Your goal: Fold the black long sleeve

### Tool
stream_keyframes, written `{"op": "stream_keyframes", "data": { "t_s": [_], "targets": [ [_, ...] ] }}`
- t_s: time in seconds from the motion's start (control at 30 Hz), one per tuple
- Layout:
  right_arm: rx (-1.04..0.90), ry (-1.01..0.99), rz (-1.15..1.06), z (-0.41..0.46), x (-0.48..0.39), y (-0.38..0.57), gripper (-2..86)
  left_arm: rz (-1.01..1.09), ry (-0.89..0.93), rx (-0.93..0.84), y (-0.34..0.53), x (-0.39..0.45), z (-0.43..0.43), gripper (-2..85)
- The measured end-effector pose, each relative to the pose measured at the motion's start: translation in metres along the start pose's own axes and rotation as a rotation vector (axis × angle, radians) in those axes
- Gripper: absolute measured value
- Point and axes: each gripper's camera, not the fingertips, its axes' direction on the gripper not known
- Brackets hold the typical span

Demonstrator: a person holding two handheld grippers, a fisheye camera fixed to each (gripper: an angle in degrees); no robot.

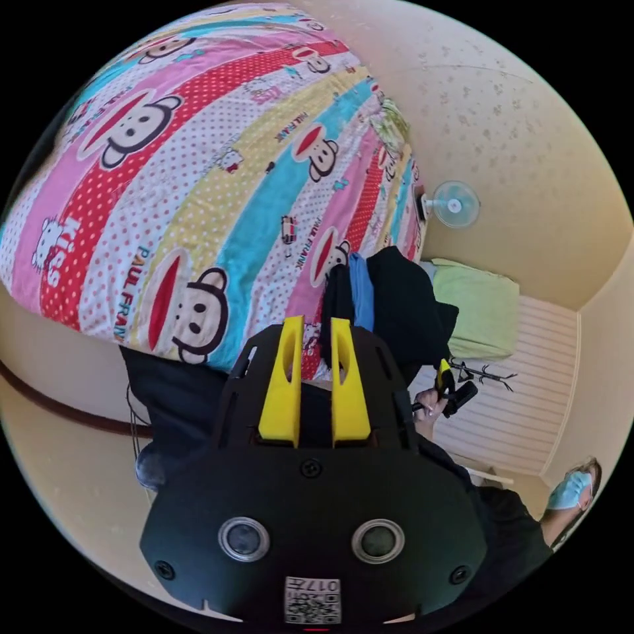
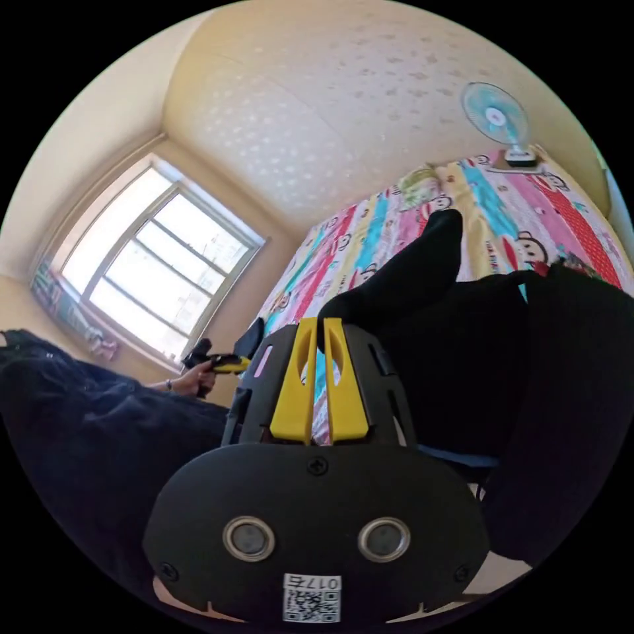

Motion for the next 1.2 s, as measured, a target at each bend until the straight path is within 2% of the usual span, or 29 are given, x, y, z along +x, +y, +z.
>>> {"op": "stream_keyframes", "data": {
  "t_s": [0.1, 0.2, 0.4, 0.5, 0.57, 0.63, 0.73, 0.93, 1.07, 1.2],
  "targets": [
    [-0.314, -0.03, -0.152, 0.043, -0.023, 0.016, 2.4, 0.102, 0.042, -0.055, -0.023, 0.039, 0.03, 7.4],
    [-0.551, 0.042, -0.034, 0.077, -0.005, 0.05, 2.4, 0.158, 0.068, -0.145, -0.042, 0.065, 0.066, 7.5],
    [-0.618, 0.154, -0.008, 0.032, 0.002, 0.081, 2.4, 0.204, 0.013, -0.295, -0.056, 0.077, 0.121, 7.5],
    [-0.487, 0.099, 0.041, -0.021, 0.007, 0.078, 2.3, 0.144, -0.011, -0.338, -0.066, 0.059, 0.14, 7.9],
    [-0.304, 0.007, 0.058, -0.065, 0.006, 0.075, 2.3, 0.078, 0.052, -0.359, -0.077, 0.043, 0.152, 8.7],
    [0.007, -0.141, 0.089, -0.126, 0.005, 0.077, 2.2, 0.047, 0.11, -0.381, -0.086, 0.037, 0.16, 9.4],
    [0.272, -0.278, 0.092, -0.179, 0.003, 0.089, 2.1, 0.026, 0.165, -0.421, -0.103, 0.036, 0.174, 11.1],
    [0.449, -0.443, 0.122, -0.2, -0.004, 0.111, 2.1, -0.091, 0.386, -0.602, -0.138, 0.043, 0.242, 15.9],
    [0.491, -0.519, 0.123, -0.185, -0.018, 0.106, 2.1, -0.263, 0.629, -0.632, -0.148, 0.048, 0.287, 16.3],
    [0.542, -0.598, 0.048, -0.176, -0.049, 0.087, 2.1, -0.358, 0.754, -0.644, -0.15, 0.059, 0.308, 13.1]
  ]
}}
